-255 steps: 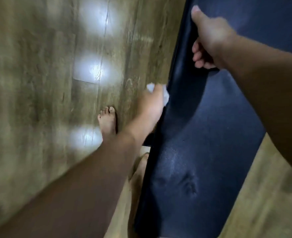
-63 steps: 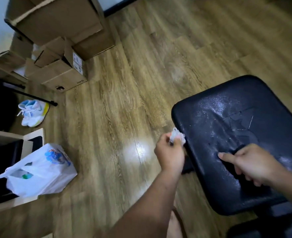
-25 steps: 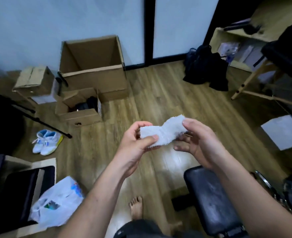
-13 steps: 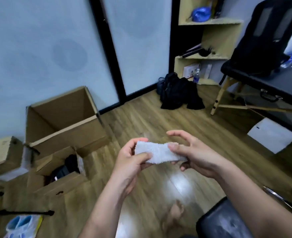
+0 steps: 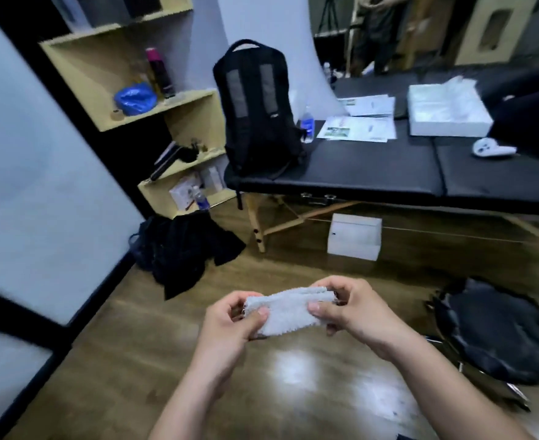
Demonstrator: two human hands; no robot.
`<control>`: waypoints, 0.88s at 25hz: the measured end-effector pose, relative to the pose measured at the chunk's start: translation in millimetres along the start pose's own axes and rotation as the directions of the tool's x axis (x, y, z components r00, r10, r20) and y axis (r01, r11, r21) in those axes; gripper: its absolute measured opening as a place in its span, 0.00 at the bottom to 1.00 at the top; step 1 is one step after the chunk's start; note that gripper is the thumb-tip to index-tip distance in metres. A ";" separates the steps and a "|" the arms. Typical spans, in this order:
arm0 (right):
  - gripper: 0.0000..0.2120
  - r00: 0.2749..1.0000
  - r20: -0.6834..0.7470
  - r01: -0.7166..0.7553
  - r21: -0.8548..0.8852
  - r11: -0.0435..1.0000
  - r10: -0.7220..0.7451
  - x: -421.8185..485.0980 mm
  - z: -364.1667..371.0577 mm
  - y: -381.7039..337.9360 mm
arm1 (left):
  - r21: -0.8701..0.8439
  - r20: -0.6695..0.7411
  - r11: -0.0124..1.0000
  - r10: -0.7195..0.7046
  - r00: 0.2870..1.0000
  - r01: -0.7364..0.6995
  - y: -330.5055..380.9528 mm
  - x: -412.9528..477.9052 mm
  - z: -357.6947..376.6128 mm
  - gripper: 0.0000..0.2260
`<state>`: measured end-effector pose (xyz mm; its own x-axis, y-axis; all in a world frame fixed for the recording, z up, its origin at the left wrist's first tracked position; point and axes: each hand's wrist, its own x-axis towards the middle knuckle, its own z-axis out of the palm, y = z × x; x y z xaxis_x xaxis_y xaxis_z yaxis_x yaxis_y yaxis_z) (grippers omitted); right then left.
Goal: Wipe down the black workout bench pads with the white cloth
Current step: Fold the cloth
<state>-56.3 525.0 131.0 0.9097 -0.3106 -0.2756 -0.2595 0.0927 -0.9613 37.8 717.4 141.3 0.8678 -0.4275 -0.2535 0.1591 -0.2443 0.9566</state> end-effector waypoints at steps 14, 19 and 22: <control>0.06 0.645 -0.750 -0.042 0.161 0.986 0.151 204.4 -271.6 -2.1 | 0.220 0.538 0.972 -0.056 0.841 -0.076 65.0 365.3 300.6 0.08; 0.08 0.628 -0.756 -0.145 0.120 0.982 0.185 290.3 -367.0 -10.3 | 0.246 0.542 0.966 -0.205 0.815 0.079 83.7 469.6 368.8 0.07; 0.07 0.628 -0.749 -0.243 0.067 0.968 0.210 353.0 -433.9 7.4 | 0.293 0.453 0.945 -0.273 0.849 0.147 81.1 521.9 420.6 0.08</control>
<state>122.3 5.6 25.1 0.2745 -0.8845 -0.3773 -0.4503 0.2285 -0.8632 305.5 108.3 26.0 0.4797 -0.6906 -0.5412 0.1401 -0.5486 0.8242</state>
